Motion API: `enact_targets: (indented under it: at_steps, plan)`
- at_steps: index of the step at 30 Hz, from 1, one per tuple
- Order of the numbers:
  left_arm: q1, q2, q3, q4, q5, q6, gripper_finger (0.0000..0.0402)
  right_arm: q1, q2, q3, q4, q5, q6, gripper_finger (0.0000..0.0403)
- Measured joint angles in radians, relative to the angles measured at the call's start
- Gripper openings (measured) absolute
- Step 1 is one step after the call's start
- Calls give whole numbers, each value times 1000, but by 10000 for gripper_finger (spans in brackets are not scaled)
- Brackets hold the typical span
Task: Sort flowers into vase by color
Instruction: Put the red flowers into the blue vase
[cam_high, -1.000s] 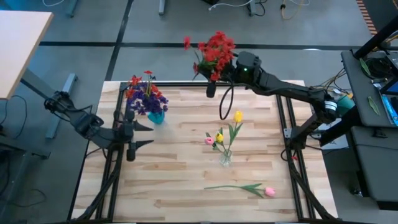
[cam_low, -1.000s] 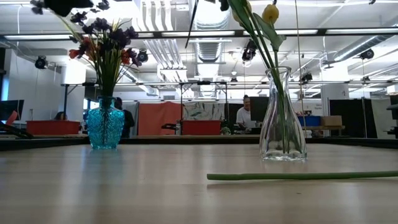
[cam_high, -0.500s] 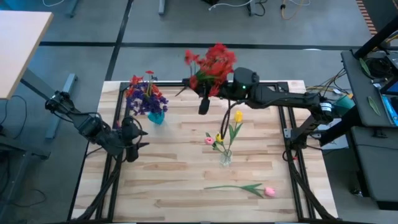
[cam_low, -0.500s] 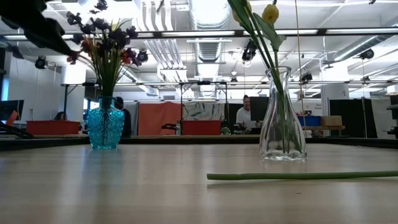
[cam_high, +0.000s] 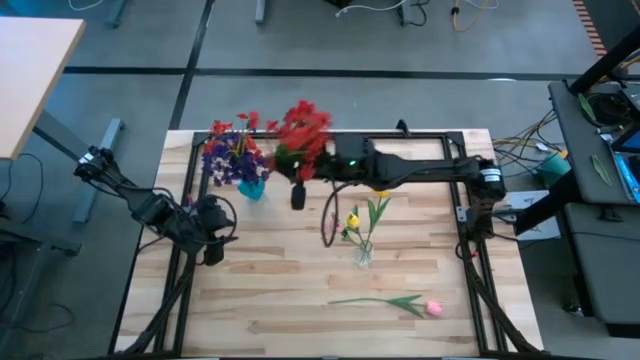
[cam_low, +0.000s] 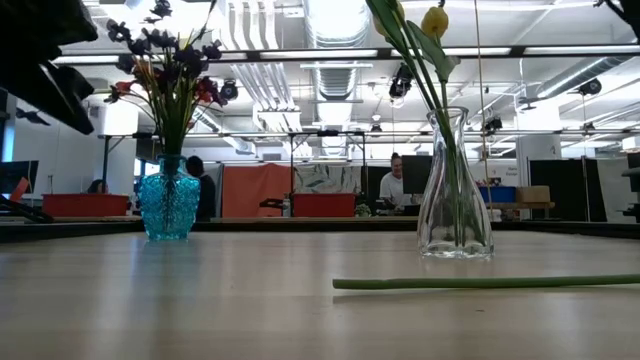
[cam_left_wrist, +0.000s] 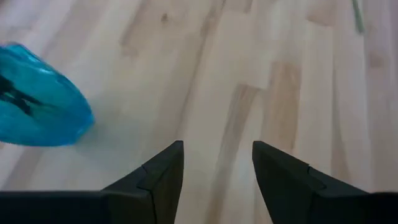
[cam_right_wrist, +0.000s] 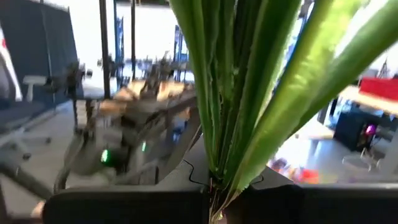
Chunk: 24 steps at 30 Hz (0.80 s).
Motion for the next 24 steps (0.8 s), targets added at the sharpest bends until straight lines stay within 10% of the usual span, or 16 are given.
enact_targets:
  at_steps: [15, 24]
  plan:
    - [-11, 3, 224, 28, 122, 20, 169, 23, 137, 189, -192, 1, -9, 9]
    - [-13, 6, 450, 81, -105, 179, 168, 24, 136, 179, -216, 1, -17, 9]
